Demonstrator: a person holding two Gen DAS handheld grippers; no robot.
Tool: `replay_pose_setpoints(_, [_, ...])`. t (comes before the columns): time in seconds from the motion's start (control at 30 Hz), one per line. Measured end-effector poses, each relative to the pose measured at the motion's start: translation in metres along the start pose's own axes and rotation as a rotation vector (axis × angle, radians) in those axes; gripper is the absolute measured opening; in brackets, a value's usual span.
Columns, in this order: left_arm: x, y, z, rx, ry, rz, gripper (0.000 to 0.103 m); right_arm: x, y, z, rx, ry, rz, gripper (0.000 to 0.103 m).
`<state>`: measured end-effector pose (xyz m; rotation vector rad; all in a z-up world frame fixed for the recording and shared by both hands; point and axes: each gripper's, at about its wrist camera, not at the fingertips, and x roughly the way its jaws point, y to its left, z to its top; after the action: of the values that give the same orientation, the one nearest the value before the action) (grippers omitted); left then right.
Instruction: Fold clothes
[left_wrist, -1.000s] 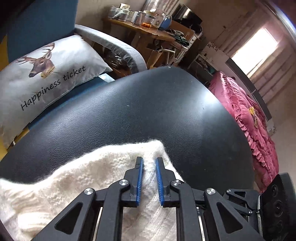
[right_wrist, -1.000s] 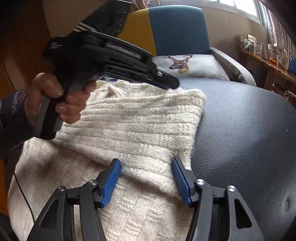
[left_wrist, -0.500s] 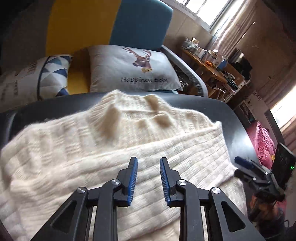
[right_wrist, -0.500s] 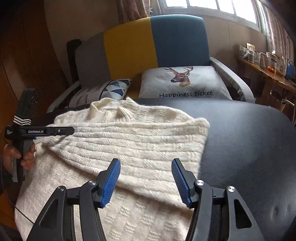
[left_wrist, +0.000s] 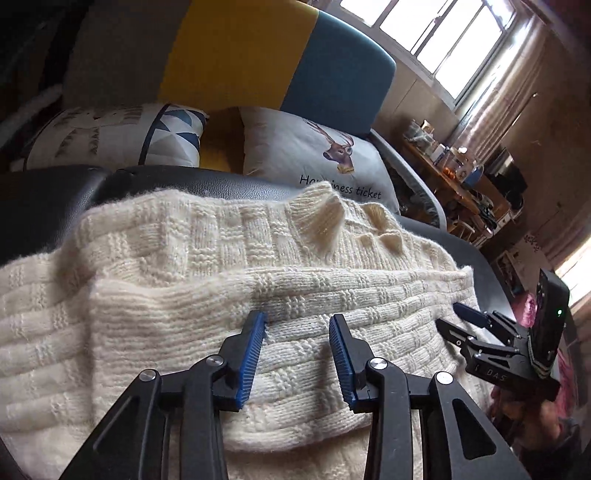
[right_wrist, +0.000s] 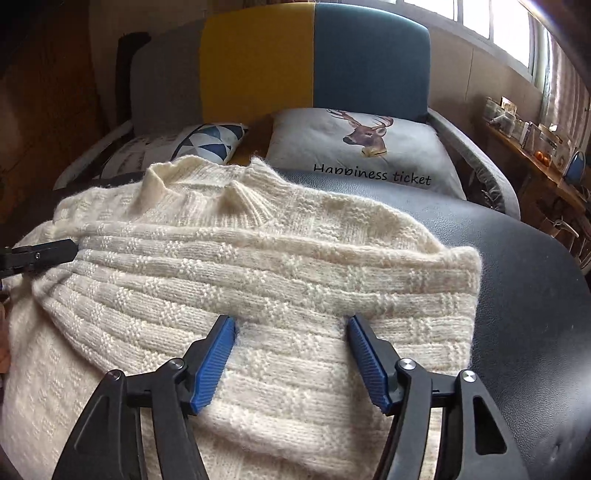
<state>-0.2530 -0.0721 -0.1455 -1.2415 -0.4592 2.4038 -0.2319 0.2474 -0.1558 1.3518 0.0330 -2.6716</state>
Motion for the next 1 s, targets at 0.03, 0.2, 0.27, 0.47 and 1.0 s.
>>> replay_pose_setpoints(0.03, [-0.002,0.002,0.0,-0.019,0.0,-0.017,0.044,-0.001,-0.002,0.001,0.002,0.008,0.014,0.067])
replay_pose_setpoints(0.2, [-0.041,0.016,-0.009,-0.214,0.008,-0.088,0.068,-0.037,0.011,-0.008,0.056,-0.005,0.099,0.067])
replay_pose_setpoints(0.27, [-0.063,0.032,-0.022,-0.302,0.001,-0.116,0.077,-0.056,0.03,-0.025,0.06,-0.044,0.163,0.068])
replay_pose_setpoints(0.47, [-0.155,0.116,-0.088,-0.637,-0.083,-0.143,0.077,-0.07,0.089,-0.08,0.001,0.008,0.233,0.082])
replay_pose_setpoints(1.0, [-0.361,0.336,-0.17,-1.097,-0.511,0.157,0.07,-0.063,0.121,-0.096,-0.116,0.032,0.103,0.093])
